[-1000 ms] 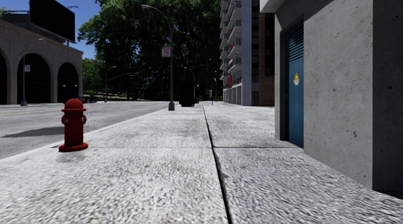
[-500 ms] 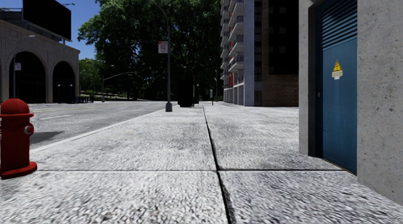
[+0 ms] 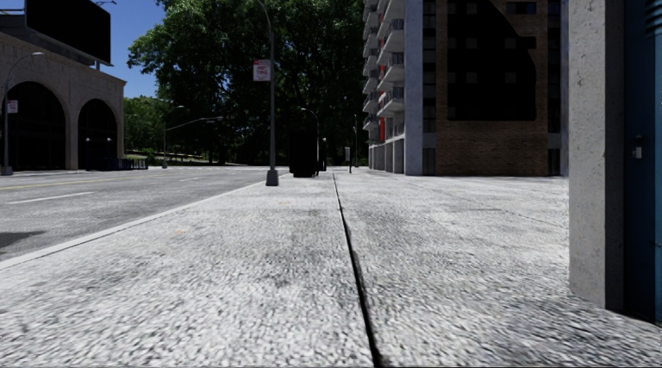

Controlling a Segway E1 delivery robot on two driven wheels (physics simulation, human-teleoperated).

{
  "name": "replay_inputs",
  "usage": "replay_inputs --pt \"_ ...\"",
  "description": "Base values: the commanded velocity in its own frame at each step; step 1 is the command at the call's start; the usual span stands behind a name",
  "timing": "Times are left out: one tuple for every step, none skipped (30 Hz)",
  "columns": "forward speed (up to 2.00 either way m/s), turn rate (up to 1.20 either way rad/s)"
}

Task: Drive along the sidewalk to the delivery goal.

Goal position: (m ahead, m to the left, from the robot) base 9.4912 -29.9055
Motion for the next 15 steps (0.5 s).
replay_inputs --pt "2.00 -0.17" --pt "2.00 -0.17" --pt "2.00 -0.23" --pt "2.00 -0.25" --pt "2.00 -0.27" --pt "2.00 -0.39" --pt "2.00 -0.39" --pt "2.00 -0.53" --pt "2.00 -0.57" --pt "2.00 -0.58" --pt "2.00 -0.58" --pt "2.00 -0.58" --pt "2.00 -0.58" --pt "2.00 -0.58" --pt "2.00 -0.58"
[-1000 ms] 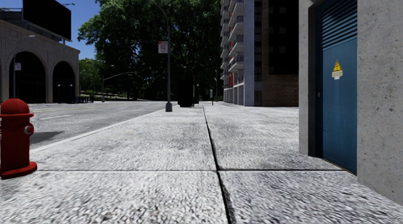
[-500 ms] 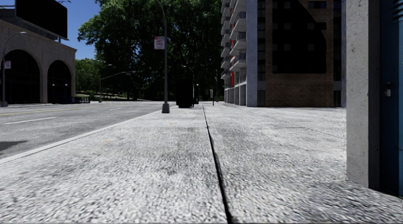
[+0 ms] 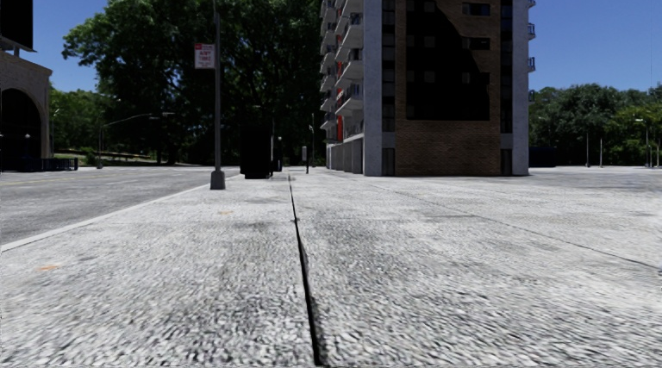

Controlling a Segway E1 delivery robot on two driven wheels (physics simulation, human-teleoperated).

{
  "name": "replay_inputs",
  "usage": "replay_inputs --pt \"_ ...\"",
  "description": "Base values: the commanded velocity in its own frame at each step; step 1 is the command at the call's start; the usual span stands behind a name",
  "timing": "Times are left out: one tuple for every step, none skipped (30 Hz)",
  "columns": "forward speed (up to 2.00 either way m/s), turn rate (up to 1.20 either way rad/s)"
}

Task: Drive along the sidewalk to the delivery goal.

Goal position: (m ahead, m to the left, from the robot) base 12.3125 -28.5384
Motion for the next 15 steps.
replay_inputs --pt "2.00 -0.58" --pt "2.00 -0.58" --pt "2.00 -0.58" --pt "2.00 -0.58" --pt "2.00 -0.58" --pt "2.00 -0.58" --pt "2.00 -0.58" --pt "2.00 -0.58" --pt "2.00 -0.58" --pt "2.00 -0.58" --pt "2.00 -0.58" --pt "2.00 -0.58" --pt "2.00 -0.58" --pt "2.00 -0.58" --pt "2.00 -0.58"
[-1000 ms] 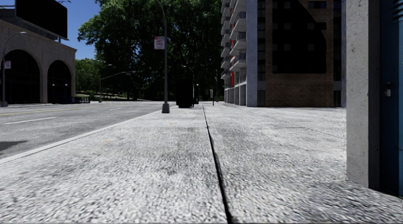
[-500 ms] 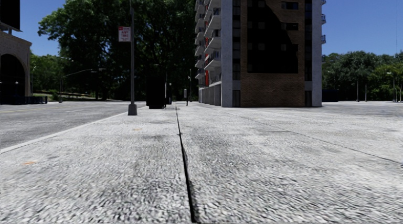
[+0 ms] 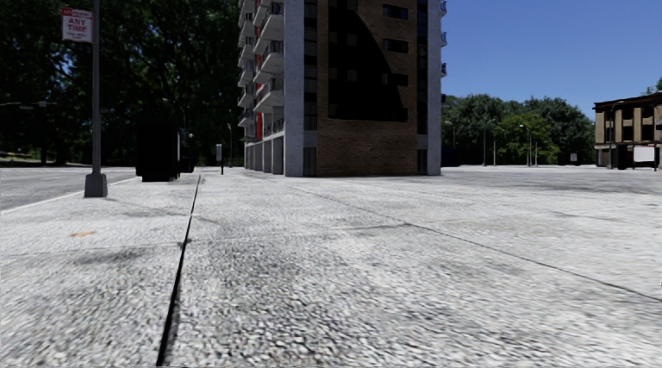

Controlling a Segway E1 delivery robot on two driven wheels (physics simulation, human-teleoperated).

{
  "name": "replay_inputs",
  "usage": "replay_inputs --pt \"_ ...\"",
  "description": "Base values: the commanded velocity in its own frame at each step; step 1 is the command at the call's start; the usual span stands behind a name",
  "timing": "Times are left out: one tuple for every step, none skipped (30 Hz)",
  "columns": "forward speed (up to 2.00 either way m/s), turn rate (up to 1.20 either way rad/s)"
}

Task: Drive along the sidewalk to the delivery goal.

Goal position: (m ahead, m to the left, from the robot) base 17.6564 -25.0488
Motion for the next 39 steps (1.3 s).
replay_inputs --pt "2.00 -0.58" --pt "2.00 -0.58" --pt "2.00 -0.58" --pt "2.00 -0.58" --pt "2.00 -0.58" --pt "2.00 -0.58" --pt "2.00 -0.58" --pt "2.00 -0.58" --pt "2.00 -0.58" --pt "2.00 -0.58" --pt "2.00 -0.58" --pt "2.00 -0.58" --pt "2.00 -0.58" --pt "2.00 -0.58" --pt "2.00 -0.58" --pt "2.00 -0.58" --pt "2.00 -0.58" --pt "2.00 -0.58" --pt "2.00 -0.58" --pt "2.00 -0.58" --pt "2.00 -0.58" --pt "2.00 -0.58" --pt "2.00 -0.58" --pt "2.00 -0.58" --pt "2.00 -0.58" --pt "2.00 -0.58" --pt "2.00 -0.58" --pt "2.00 -0.58" --pt "2.00 -0.58" --pt "2.00 -0.58" --pt "2.00 -0.58" --pt "2.00 -0.58" --pt "2.00 -0.58" --pt "2.00 -0.58" --pt "2.00 -0.58" --pt "2.00 -0.58" --pt "2.00 -0.58" --pt "2.00 -0.58" --pt "2.00 -0.58"
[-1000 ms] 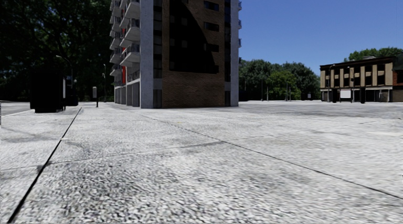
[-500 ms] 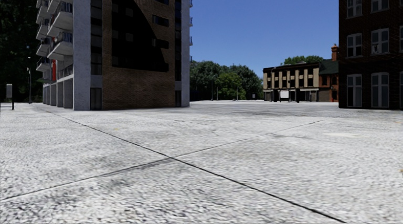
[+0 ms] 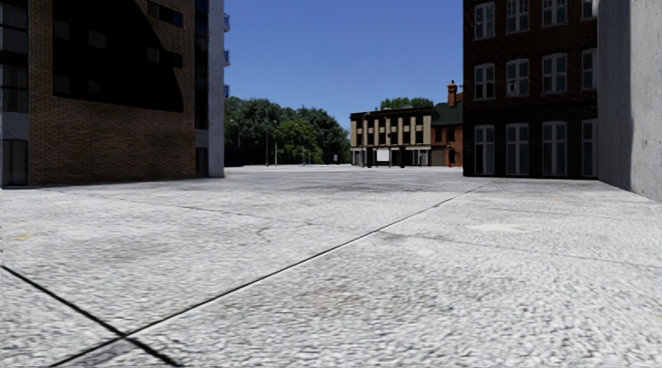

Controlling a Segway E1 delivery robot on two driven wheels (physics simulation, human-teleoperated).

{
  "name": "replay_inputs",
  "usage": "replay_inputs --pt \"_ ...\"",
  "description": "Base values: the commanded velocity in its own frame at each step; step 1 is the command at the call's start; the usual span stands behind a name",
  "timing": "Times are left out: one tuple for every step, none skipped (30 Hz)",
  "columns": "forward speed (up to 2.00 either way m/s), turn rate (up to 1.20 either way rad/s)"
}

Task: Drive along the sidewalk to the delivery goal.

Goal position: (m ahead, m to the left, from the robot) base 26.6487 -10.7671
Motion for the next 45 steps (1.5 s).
replay_inputs --pt "2.00 -0.58" --pt "2.00 -0.58" --pt "2.00 -0.58" --pt "2.00 -0.58" --pt "2.00 -0.58" --pt "2.00 -0.58" --pt "2.00 -0.58" --pt "2.00 -0.50" --pt "2.00 -0.50" --pt "2.00 -0.48" --pt "2.00 -0.45" --pt "2.00 -0.36" --pt "2.00 -0.24" --pt "2.00 -0.24" --pt "2.00 0.00" --pt "2.00 0.00" --pt "2.00 0.00" --pt "2.00 0.00" --pt "2.00 0.00" --pt "2.00 0.00" --pt "2.00 0.00" --pt "2.00 0.00" --pt "2.00 0.00" --pt "2.00 0.00" --pt "2.00 0.00" --pt "2.00 0.00" --pt "2.00 0.00" --pt "2.00 0.00" --pt "2.00 0.00" --pt "2.00 0.00" --pt "2.00 0.00" --pt "2.00 0.00" --pt "2.00 0.00" --pt "2.00 0.00" --pt "2.00 0.00" --pt "2.00 0.00" --pt "2.00 0.00" --pt "2.00 0.00" --pt "2.00 0.00" --pt "2.00 0.00" --pt "2.00 0.00" --pt "2.00 0.00" --pt "2.00 0.00" --pt "2.00 0.00" --pt "2.00 0.00"
